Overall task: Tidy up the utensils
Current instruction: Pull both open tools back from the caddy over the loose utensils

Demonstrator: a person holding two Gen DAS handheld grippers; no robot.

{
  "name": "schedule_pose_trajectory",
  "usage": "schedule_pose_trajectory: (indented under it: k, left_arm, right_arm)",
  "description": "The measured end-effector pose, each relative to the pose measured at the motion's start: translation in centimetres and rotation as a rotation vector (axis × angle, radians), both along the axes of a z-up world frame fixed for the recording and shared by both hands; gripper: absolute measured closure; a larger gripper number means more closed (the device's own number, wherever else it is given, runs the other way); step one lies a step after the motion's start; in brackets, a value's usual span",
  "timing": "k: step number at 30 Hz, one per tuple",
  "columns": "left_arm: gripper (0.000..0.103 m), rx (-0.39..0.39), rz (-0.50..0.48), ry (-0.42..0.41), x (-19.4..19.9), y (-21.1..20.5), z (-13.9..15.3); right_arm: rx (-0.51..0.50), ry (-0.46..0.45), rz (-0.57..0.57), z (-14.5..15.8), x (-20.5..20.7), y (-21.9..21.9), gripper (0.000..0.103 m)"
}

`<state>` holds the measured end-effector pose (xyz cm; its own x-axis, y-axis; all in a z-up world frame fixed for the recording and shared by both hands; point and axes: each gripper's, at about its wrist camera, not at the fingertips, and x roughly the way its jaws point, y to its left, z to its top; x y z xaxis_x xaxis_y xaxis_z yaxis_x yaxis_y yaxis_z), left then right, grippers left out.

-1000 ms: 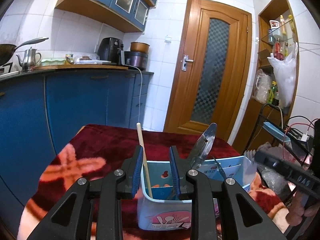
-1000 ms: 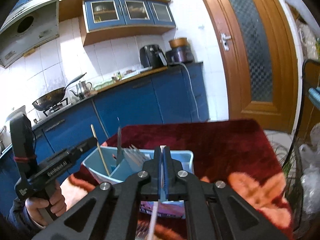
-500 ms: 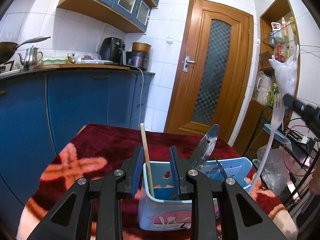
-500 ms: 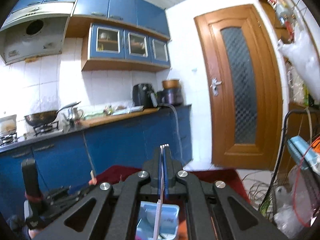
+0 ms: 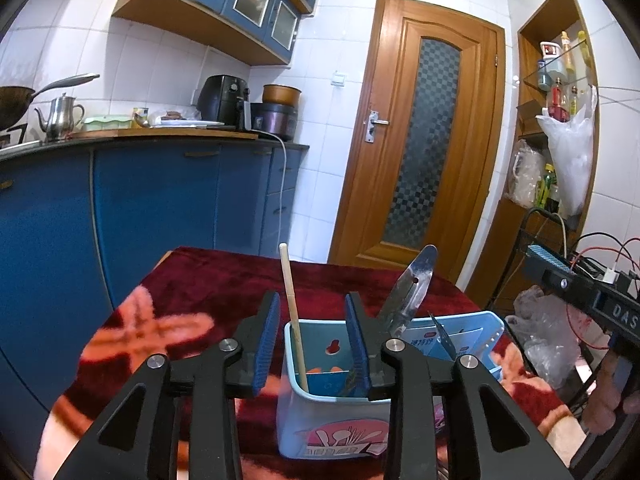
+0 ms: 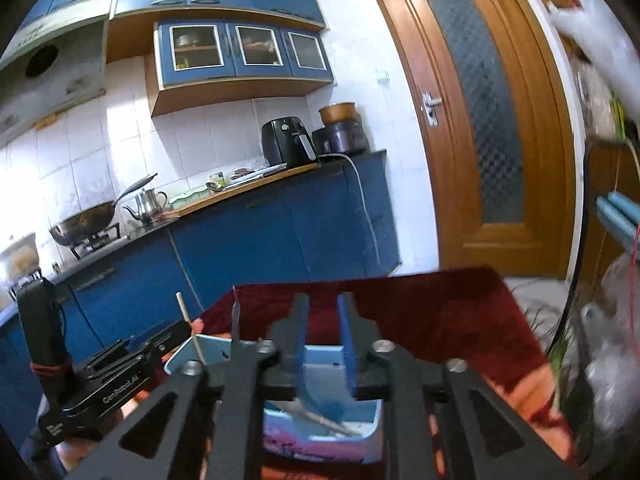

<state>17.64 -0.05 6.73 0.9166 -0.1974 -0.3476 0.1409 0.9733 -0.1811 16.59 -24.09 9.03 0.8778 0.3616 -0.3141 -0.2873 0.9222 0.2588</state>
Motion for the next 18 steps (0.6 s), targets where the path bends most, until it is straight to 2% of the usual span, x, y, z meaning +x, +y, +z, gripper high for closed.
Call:
schedule_pose_trajectory:
  k: [2, 5, 9, 14, 18]
  left_arm:
    - [0.068, 0.003, -0.001, -0.001, -0.1, -0.1, 0.0]
    - [0.065, 0.011, -0.004, 0.008, -0.2, -0.3, 0.1]
    - [0.063, 0.027, -0.003, 0.022, -0.9, -0.4, 0.4]
    - [0.057, 0.042, 0.009, 0.050, -2.4, -0.2, 0.9]
    - [0.056, 0.045, 0.009, 0.087, -3.9, 0.2, 0.9]
  right_arm:
    - [0.019, 0.026, 0.002, -0.5, -0.2, -0.2, 0.078]
    - [0.038, 0.057, -0.005, -1.1, -0.8, -0.7, 0.068]
    - [0.056, 0.097, -0.012, -1.6, -2.0, -1.0, 0.061]
    - [0.065, 0.128, -0.010, -1.3, -3.5, -1.1, 0.052]
    - [0.059, 0.136, -0.010, -1.2, -5.4, -1.0, 0.043]
